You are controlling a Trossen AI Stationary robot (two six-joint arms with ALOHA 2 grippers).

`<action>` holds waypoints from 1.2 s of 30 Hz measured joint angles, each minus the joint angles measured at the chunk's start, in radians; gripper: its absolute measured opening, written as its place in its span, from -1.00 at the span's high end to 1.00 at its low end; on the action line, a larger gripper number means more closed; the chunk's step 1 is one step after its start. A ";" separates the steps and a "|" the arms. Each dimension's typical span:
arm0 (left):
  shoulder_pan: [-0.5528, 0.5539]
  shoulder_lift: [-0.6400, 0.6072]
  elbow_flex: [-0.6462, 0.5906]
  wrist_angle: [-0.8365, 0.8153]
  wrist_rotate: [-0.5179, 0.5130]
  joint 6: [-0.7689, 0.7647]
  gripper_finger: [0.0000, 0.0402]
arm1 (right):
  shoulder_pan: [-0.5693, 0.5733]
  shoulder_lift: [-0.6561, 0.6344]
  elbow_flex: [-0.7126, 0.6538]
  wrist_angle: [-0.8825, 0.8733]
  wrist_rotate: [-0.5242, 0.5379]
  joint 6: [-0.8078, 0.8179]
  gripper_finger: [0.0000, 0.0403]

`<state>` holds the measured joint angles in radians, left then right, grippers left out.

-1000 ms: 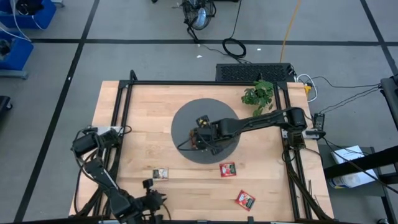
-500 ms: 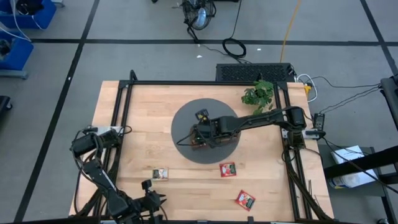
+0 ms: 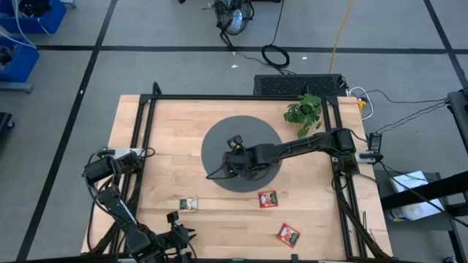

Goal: Pick & Place Tea
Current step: Put the brown tea bag into the left section of the wooden organizer

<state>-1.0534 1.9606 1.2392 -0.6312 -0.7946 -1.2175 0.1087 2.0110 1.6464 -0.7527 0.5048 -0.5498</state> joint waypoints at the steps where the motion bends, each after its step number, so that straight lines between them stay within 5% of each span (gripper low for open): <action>1: 0.003 0.000 0.000 0.000 -0.001 0.000 0.64 | 0.007 0.005 -0.001 -0.013 0.044 -0.004 1.00; 14: 0.035 0.000 0.000 -0.001 0.013 0.034 0.64 | 0.028 0.075 -0.001 0.012 0.126 0.001 1.00; 22: 0.033 0.000 0.000 -0.002 0.017 0.045 0.64 | 0.065 0.078 -0.002 0.039 0.277 -0.073 1.00; 36: 0.033 0.000 0.000 -0.001 0.018 0.043 0.64 | 0.070 0.089 -0.002 0.039 0.193 -0.063 1.00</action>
<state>-1.0203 1.9610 1.2392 -0.6327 -0.7761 -1.1743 0.1787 2.1002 1.6447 -0.7142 0.6979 -0.6127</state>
